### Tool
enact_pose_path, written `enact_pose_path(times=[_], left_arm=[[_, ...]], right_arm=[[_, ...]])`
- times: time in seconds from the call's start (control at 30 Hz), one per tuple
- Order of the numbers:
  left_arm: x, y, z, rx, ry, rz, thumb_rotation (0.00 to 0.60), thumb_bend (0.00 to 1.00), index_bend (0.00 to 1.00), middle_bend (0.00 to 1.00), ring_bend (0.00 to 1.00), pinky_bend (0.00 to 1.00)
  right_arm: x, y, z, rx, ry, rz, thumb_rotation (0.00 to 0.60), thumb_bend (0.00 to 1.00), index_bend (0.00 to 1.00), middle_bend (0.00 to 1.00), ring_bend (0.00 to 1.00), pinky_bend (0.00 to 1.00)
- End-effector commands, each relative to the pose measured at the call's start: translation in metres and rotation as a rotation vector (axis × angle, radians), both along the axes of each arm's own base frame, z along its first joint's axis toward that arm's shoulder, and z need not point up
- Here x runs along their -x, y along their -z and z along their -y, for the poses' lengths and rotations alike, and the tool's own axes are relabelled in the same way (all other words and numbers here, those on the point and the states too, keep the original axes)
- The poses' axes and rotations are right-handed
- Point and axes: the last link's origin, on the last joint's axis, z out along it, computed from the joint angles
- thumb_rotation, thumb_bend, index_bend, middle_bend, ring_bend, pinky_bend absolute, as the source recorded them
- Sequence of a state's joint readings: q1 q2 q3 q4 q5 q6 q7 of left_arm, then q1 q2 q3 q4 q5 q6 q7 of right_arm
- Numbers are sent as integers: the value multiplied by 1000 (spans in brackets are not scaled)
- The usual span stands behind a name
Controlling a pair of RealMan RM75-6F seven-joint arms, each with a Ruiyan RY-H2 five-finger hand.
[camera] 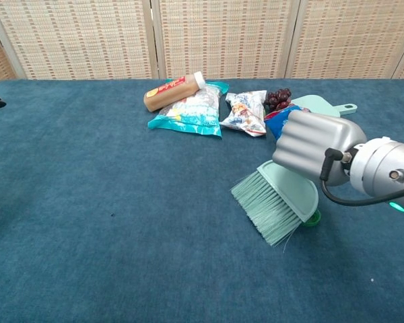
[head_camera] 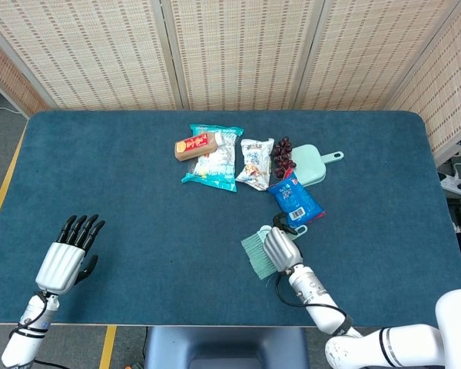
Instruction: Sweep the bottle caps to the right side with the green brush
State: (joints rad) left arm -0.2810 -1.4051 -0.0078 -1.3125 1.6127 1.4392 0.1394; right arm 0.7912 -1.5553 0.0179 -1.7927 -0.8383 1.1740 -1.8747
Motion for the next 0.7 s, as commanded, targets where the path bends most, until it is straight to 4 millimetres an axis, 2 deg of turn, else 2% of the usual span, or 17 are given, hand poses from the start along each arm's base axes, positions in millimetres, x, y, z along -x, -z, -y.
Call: enact_pose_path(times=[0.03, 0.3, 0.7], left_arm=[[0, 0, 0, 0, 0, 0, 600, 448, 0, 0, 0, 15], [0, 0, 0, 0, 0, 0, 600, 449, 0, 0, 0, 15], [0, 0, 0, 0, 0, 0, 600, 448, 0, 0, 0, 15]], right_arm=[[6, -2, 3, 15, 14, -21, 600, 497, 960, 896, 610, 310], [25, -11, 7, 42, 57, -57, 600, 497, 960, 896, 611, 310], [58, -44, -2, 91, 98, -83, 600, 497, 960, 896, 611, 310]])
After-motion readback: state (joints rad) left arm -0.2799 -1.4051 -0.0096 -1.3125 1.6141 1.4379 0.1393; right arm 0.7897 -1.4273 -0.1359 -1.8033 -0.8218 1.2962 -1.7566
